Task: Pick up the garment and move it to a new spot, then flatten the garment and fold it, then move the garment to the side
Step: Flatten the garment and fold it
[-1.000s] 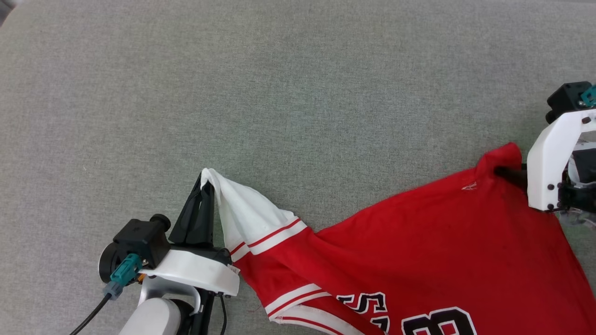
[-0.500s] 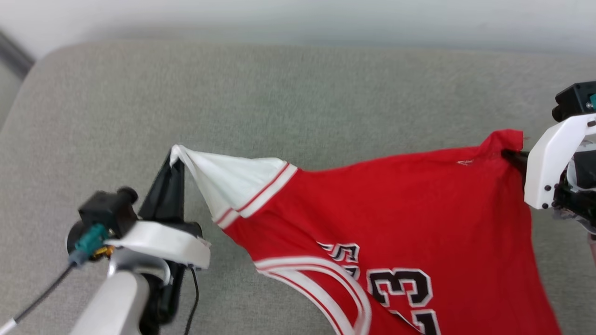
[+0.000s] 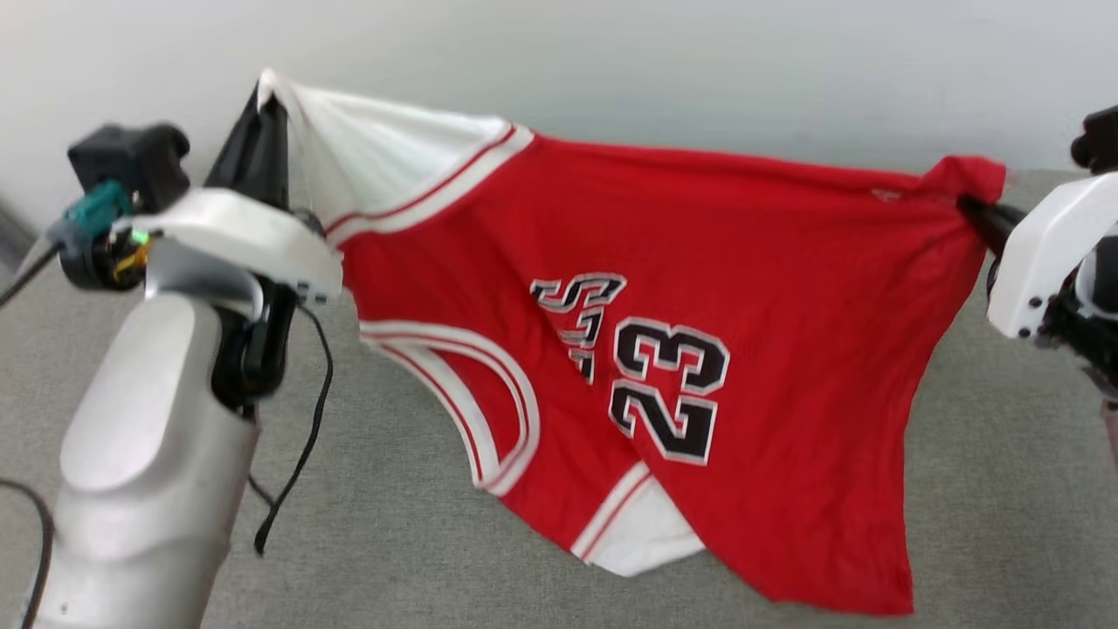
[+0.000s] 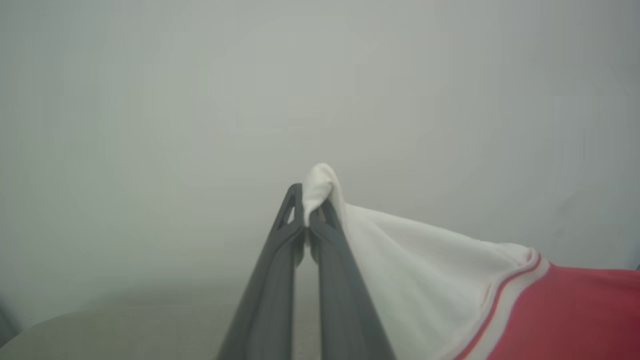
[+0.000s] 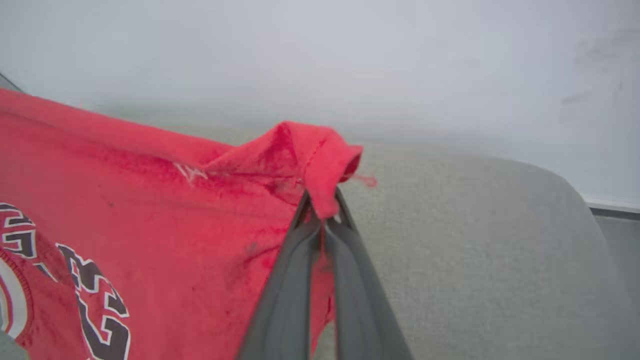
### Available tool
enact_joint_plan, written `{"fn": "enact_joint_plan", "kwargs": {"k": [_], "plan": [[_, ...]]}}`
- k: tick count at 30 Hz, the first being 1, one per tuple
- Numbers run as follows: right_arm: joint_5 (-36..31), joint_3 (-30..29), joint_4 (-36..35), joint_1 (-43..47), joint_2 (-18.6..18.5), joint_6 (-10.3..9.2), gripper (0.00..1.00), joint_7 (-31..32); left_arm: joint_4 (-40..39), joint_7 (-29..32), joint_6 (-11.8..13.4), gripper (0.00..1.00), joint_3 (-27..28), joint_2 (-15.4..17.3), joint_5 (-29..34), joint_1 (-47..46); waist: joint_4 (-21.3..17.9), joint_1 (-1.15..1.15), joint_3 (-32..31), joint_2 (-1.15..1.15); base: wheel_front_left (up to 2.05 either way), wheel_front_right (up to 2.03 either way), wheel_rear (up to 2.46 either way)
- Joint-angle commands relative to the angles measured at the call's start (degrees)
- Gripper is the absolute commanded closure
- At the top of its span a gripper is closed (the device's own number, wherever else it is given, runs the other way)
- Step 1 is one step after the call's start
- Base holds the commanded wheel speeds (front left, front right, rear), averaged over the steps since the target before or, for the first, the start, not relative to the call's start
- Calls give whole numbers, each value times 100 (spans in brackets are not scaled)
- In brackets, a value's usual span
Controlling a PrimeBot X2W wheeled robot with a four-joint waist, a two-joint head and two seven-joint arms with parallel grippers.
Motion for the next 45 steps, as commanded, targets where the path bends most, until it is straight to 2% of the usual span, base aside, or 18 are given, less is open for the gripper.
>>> {"fn": "enact_joint_plan", "kwargs": {"k": [1,8,9,23,36,45], "plan": [[-63,-26,30,-140,-32,-4,100,-68,100,-39,-29,100,21,-26,10,-186,0,0,23,0,0,0,0],[-264,-170,178,-964,-92,-5,100,-622,1156,-321,-205,100,-19,-177,167,-1737,-71,0,380,0,0,0,0],[-349,-190,242,-1443,-112,-5,100,-887,1471,-460,-260,100,-6,-163,245,-2394,-116,0,612,0,0,0,0],[-630,73,818,-3776,-118,-5,100,-1958,2153,-789,-415,100,21,80,597,-4759,-338,0,2019,0,0,0,0],[-403,771,2027,-4988,79,-5,100,-2785,2756,-858,-493,100,-90,-21,652,-5365,-382,0,2993,0,0,0,0],[32,1434,2856,-5018,182,-4,100,-3074,3336,-908,-643,100,-83,-190,522,-4993,-311,0,3062,0,0,0,0]]}}
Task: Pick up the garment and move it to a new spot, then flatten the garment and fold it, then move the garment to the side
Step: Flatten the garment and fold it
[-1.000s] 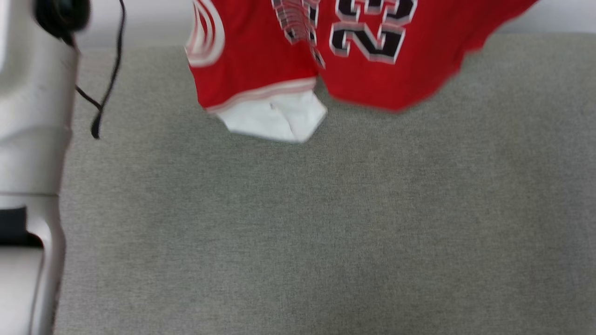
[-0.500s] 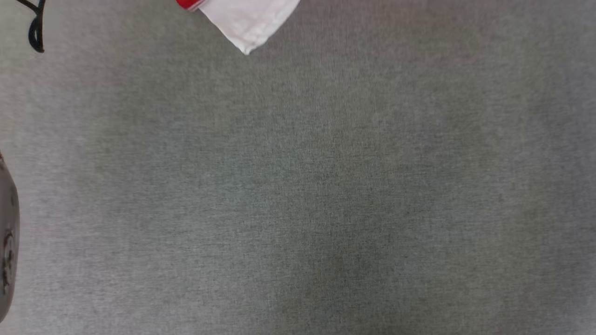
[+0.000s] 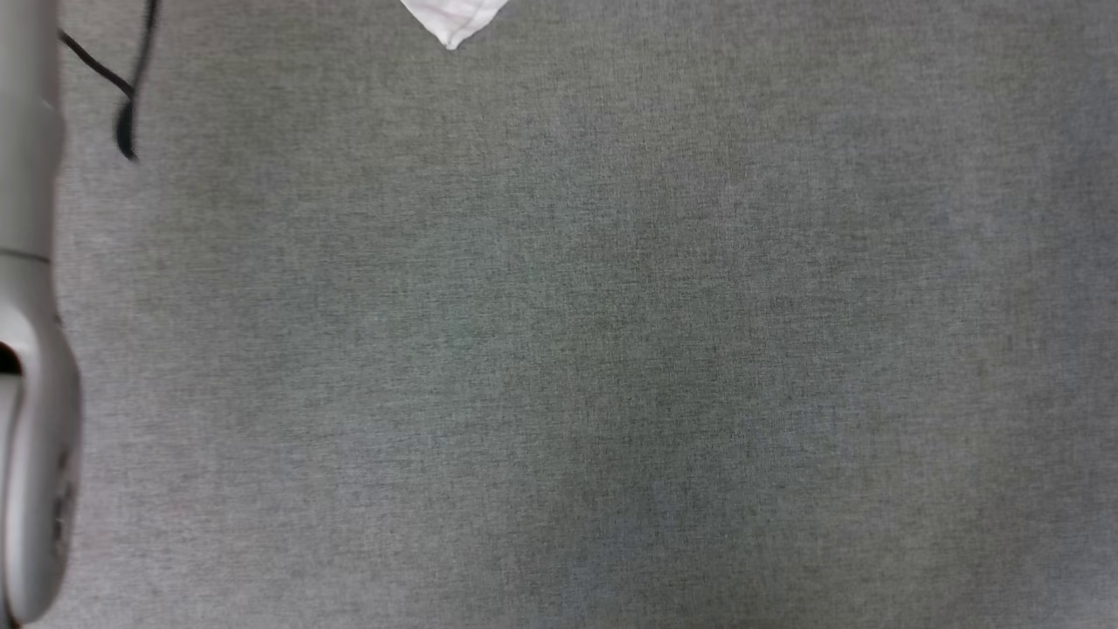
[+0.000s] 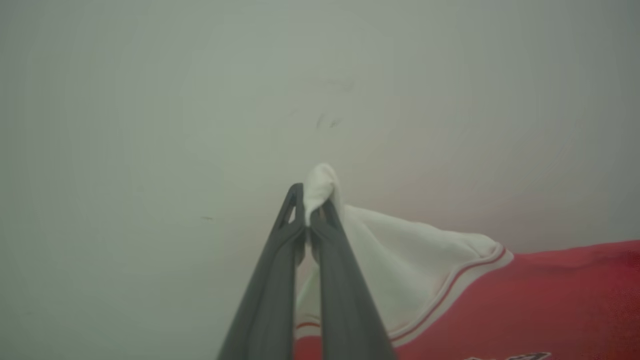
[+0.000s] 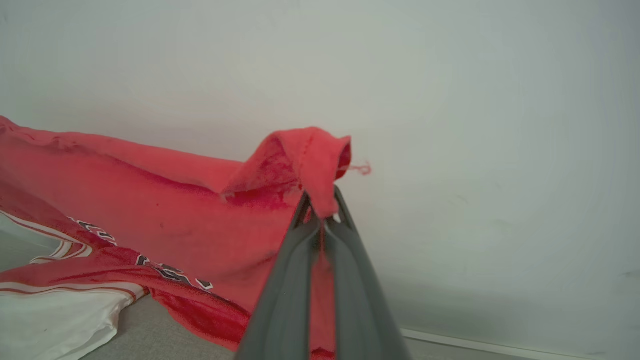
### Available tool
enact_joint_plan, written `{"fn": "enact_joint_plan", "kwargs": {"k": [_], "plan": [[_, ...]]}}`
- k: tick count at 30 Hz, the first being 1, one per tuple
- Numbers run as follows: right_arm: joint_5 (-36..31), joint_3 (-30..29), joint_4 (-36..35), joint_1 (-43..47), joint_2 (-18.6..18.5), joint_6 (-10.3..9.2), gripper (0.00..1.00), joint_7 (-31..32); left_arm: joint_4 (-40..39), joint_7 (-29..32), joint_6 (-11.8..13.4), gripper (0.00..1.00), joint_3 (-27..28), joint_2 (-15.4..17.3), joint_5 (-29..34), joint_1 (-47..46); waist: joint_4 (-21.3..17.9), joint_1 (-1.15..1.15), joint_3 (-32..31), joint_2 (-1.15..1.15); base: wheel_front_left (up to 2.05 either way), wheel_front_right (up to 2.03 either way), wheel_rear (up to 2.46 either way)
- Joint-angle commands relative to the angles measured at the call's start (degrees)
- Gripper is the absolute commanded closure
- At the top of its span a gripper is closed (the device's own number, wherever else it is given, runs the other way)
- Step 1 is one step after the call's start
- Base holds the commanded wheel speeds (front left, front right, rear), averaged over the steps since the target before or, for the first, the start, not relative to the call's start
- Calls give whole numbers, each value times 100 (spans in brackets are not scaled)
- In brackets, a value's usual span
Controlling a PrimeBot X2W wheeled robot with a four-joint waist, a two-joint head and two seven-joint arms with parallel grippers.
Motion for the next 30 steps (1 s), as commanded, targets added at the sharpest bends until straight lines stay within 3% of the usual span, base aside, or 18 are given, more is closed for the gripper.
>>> {"fn": "enact_joint_plan", "kwargs": {"k": [1,10,18,21,23,30], "plan": [[75,87,87,94,-12,-4,100,-32,66,-31,-38,100,20,-30,-43,146,35,-1,-78,0,0,0,0],[697,712,291,1076,-201,-4,100,-58,370,-55,-300,100,102,-214,-292,1180,191,-1,-729,0,0,0,0],[1369,1230,-53,2776,-576,-5,100,-222,244,-57,-446,100,46,-293,-519,3013,344,-1,-1687,0,0,0,0],[1553,1382,-288,3422,-704,-5,100,-262,121,-51,-450,100,18,-205,-589,3721,356,-1,-1995,0,0,0,0],[1722,1455,-574,4230,-850,-5,100,-357,-181,-46,-448,100,109,-80,-668,4693,356,-1,-2436,0,0,0,0],[1732,1328,-1122,5569,-1066,-6,100,-417,-933,80,-183,100,197,19,-846,6182,438,-1,-3072,0,0,0,0]]}}
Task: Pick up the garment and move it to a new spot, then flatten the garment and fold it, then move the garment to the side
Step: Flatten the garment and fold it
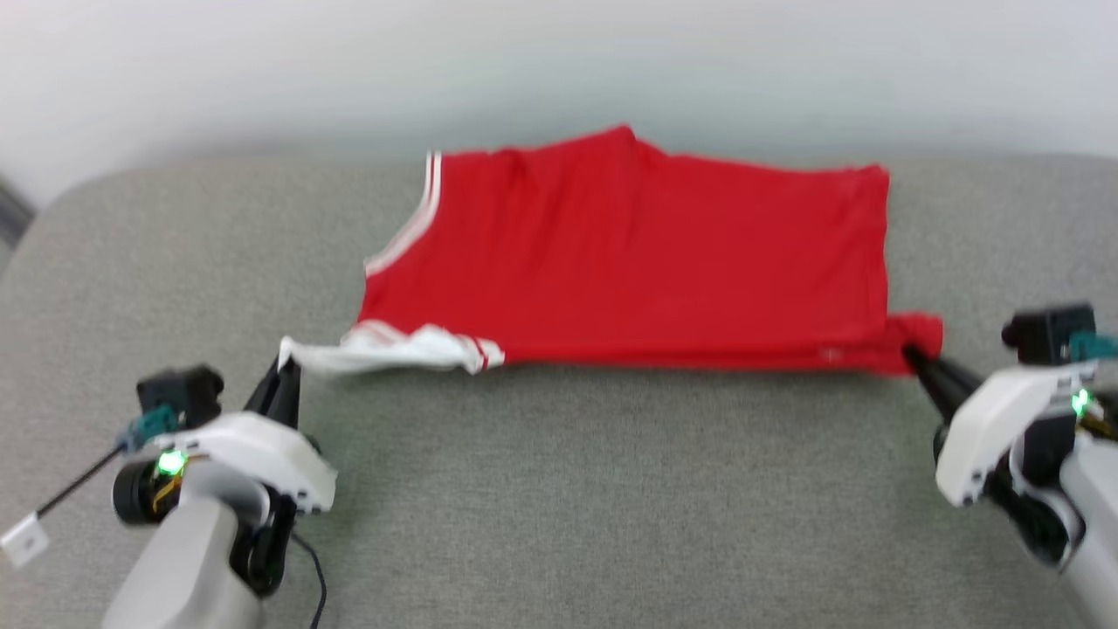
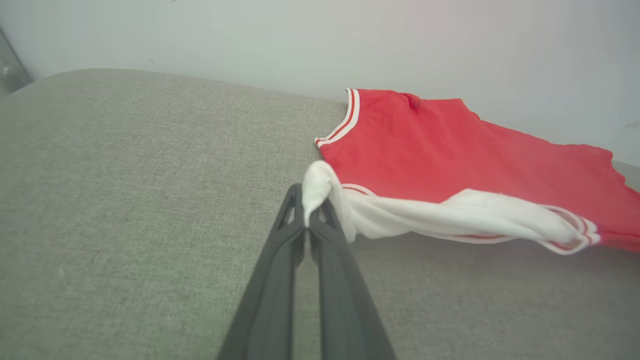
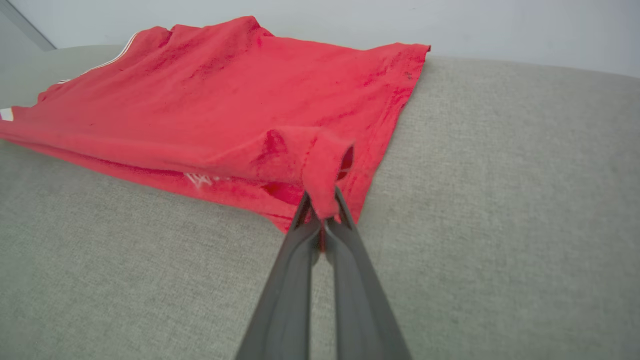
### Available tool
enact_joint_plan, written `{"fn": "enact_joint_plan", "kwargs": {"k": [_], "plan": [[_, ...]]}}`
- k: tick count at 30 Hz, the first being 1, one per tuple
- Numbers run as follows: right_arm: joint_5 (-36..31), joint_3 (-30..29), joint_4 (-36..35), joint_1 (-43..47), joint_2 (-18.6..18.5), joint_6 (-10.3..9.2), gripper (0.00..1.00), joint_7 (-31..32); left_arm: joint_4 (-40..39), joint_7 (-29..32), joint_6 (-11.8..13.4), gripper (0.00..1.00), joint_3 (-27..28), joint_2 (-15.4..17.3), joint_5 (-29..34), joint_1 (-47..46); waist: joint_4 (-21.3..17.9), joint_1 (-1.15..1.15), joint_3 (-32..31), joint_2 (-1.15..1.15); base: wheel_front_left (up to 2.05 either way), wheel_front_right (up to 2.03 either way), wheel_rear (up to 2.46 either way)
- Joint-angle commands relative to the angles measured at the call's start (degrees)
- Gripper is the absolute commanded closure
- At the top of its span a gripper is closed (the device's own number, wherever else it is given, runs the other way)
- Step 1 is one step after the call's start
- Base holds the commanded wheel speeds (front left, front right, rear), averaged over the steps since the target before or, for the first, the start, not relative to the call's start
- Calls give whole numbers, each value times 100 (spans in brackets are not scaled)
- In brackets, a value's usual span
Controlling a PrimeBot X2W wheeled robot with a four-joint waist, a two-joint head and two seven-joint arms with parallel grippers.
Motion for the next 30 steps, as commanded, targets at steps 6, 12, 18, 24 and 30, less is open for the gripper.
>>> {"fn": "enact_joint_plan", "kwargs": {"k": [6,12,18,24,30], "plan": [[-217,-428,-710,1276,-123,-11,100,175,-1270,402,533,100,136,276,-182,1433,-18,1,-734,0,0,0,0],[-581,-1245,-1613,2530,-1,-11,100,512,-2963,1004,1184,100,259,504,-344,2864,-37,1,-967,0,0,0,0],[-1091,-2184,-2654,3682,346,-10,100,1071,-4399,1689,1840,100,274,668,-430,3917,-17,1,-1013,0,0,0,0],[-1517,-2854,-3578,4386,742,-9,100,1799,-5490,2210,2315,100,337,869,-434,4468,2,1,-992,0,0,0,0],[-1771,-3331,-4070,4344,1084,-9,100,2358,-5817,2192,2291,100,318,869,-353,4089,-6,1,-854,0,0,0,0]]}}
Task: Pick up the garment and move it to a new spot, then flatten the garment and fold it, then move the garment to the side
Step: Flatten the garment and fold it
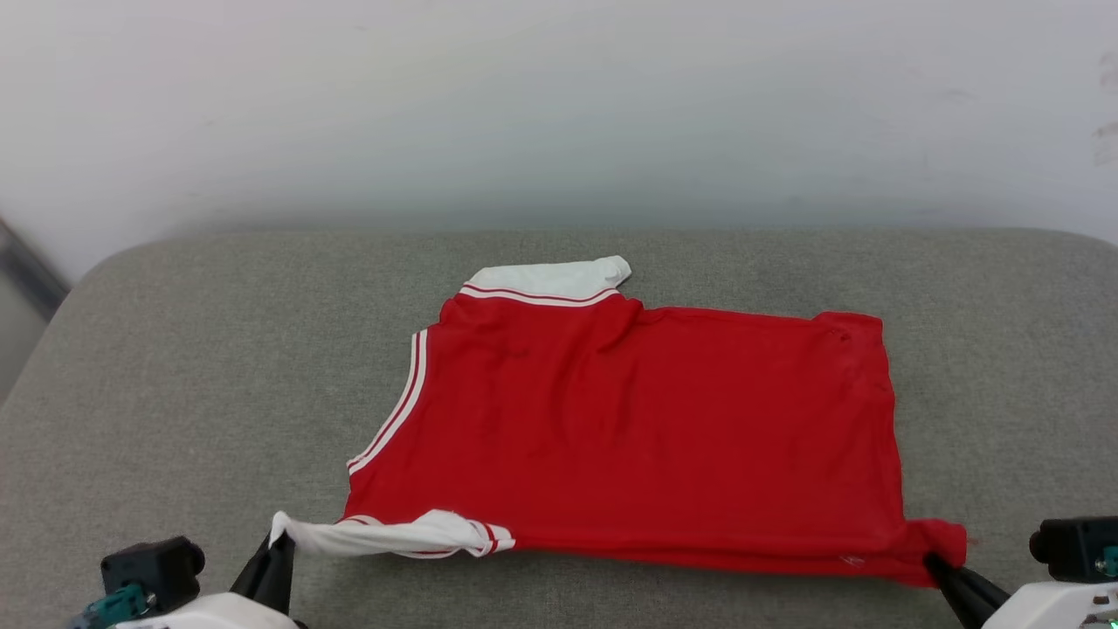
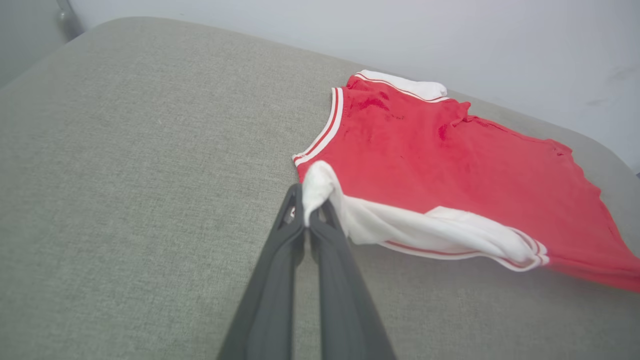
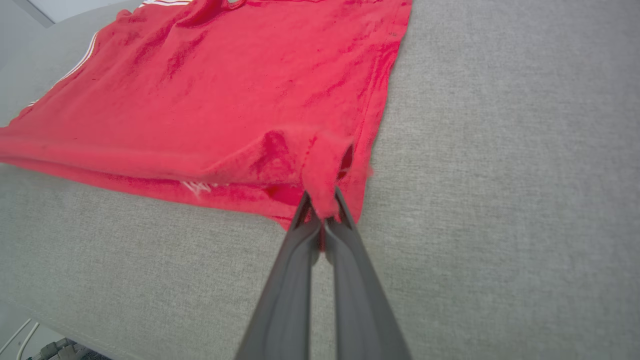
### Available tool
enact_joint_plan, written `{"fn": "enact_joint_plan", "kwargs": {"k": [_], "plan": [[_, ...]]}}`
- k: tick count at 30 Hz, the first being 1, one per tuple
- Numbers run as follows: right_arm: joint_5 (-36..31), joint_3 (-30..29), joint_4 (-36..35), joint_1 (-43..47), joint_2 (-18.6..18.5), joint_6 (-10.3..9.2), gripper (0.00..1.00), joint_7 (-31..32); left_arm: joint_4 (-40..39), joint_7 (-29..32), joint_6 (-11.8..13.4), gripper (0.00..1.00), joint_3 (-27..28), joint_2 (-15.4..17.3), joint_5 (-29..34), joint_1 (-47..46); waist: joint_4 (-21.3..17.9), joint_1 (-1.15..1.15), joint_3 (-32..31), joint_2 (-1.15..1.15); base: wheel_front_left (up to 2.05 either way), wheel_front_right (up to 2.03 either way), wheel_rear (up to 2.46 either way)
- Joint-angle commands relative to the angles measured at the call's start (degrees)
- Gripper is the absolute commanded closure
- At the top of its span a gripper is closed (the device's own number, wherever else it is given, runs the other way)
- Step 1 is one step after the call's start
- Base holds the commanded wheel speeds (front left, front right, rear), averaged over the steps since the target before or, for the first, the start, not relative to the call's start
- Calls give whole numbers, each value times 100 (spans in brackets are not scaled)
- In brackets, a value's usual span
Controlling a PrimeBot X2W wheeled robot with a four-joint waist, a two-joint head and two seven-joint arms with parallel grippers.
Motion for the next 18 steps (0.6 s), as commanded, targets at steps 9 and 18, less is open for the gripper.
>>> {"fn": "enact_joint_plan", "kwargs": {"k": [9,18], "plan": [[-221,-88,295,-1016,151,-6,100,440,1157,-240,-590,100,-198,-294,-63,-1505,-119,0,431,0,0,0,0],[-203,330,1089,-2169,-34,-6,100,473,2617,-279,-1120,100,-415,-588,-106,-3017,-152,0,1079,0,0,0,0]]}}
